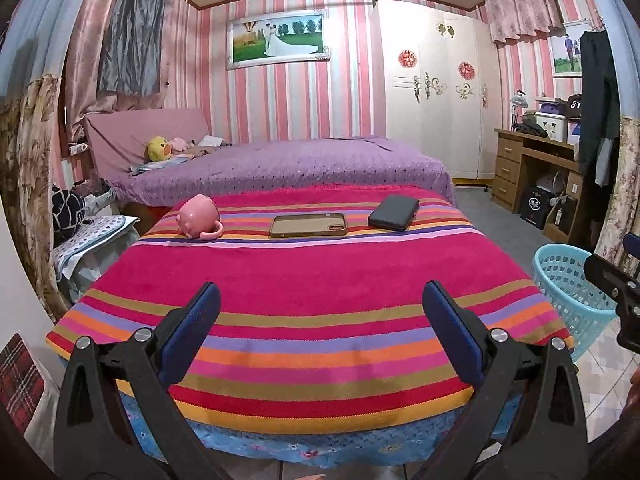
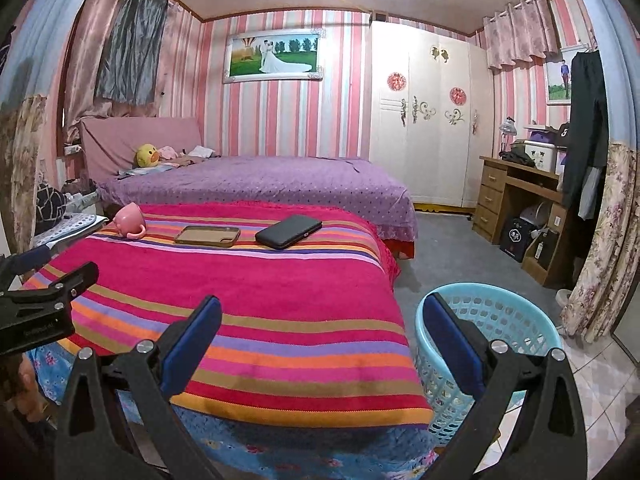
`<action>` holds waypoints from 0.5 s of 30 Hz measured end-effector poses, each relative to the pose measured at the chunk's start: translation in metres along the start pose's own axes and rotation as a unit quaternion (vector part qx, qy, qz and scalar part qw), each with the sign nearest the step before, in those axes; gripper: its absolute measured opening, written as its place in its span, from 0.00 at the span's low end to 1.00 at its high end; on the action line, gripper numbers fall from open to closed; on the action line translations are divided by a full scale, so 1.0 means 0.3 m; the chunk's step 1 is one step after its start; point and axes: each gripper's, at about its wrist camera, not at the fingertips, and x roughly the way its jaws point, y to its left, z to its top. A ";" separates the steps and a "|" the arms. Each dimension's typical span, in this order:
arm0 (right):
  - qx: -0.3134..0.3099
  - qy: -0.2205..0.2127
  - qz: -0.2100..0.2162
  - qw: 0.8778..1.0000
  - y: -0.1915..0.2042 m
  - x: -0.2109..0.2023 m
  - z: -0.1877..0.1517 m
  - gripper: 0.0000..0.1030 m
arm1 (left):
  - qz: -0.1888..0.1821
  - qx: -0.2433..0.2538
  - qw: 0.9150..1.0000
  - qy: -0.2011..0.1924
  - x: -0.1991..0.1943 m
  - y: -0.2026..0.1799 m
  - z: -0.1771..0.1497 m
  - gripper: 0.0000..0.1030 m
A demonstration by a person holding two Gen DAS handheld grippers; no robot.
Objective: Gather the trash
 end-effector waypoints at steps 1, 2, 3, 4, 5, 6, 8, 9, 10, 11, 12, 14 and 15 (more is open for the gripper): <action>0.000 0.000 0.000 1.000 0.000 0.000 0.000 0.95 | 0.000 0.000 1.000 -0.001 -0.001 -0.001 0.000 0.95; 0.000 0.000 0.001 1.000 0.000 0.000 0.000 0.95 | -0.001 0.000 1.000 -0.003 -0.003 -0.003 0.000 0.95; 0.000 0.000 0.001 1.000 0.001 -0.001 0.000 0.95 | -0.002 0.000 1.000 -0.004 -0.005 -0.003 0.001 0.95; 0.000 -0.002 0.001 1.000 0.000 -0.003 0.000 0.95 | -0.004 -0.001 1.000 -0.005 -0.006 -0.004 0.002 0.95; -0.001 -0.003 0.000 1.000 0.001 -0.005 0.000 0.95 | -0.006 -0.002 1.000 -0.007 -0.006 -0.002 0.004 0.95; -0.002 -0.004 -0.001 1.000 0.001 -0.006 0.002 0.95 | -0.007 -0.003 1.000 -0.008 -0.008 -0.002 0.004 0.95; -0.003 -0.004 -0.001 1.000 0.001 -0.006 0.001 0.95 | -0.009 -0.004 1.000 -0.012 -0.013 -0.003 0.005 0.95; -0.002 -0.004 -0.001 1.000 0.001 -0.006 0.001 0.95 | -0.010 -0.005 1.000 -0.013 -0.015 -0.003 0.006 0.95; -0.003 -0.005 -0.002 1.000 0.001 -0.008 0.000 0.95 | -0.011 -0.004 1.000 -0.015 -0.018 -0.005 0.005 0.95; -0.004 -0.005 -0.003 1.000 0.001 -0.008 0.000 0.95 | -0.012 -0.004 1.000 -0.017 -0.020 -0.008 0.006 0.95; -0.004 -0.006 -0.003 1.000 0.003 -0.010 0.003 0.95 | -0.013 -0.003 1.000 -0.017 -0.021 -0.009 0.007 0.95; -0.006 -0.007 -0.006 1.000 0.001 -0.012 0.010 0.95 | -0.018 -0.004 1.000 -0.018 -0.023 -0.010 0.007 0.95; -0.007 -0.008 -0.008 1.000 0.000 -0.014 0.010 0.95 | -0.019 -0.005 1.000 -0.019 -0.026 -0.009 0.007 0.95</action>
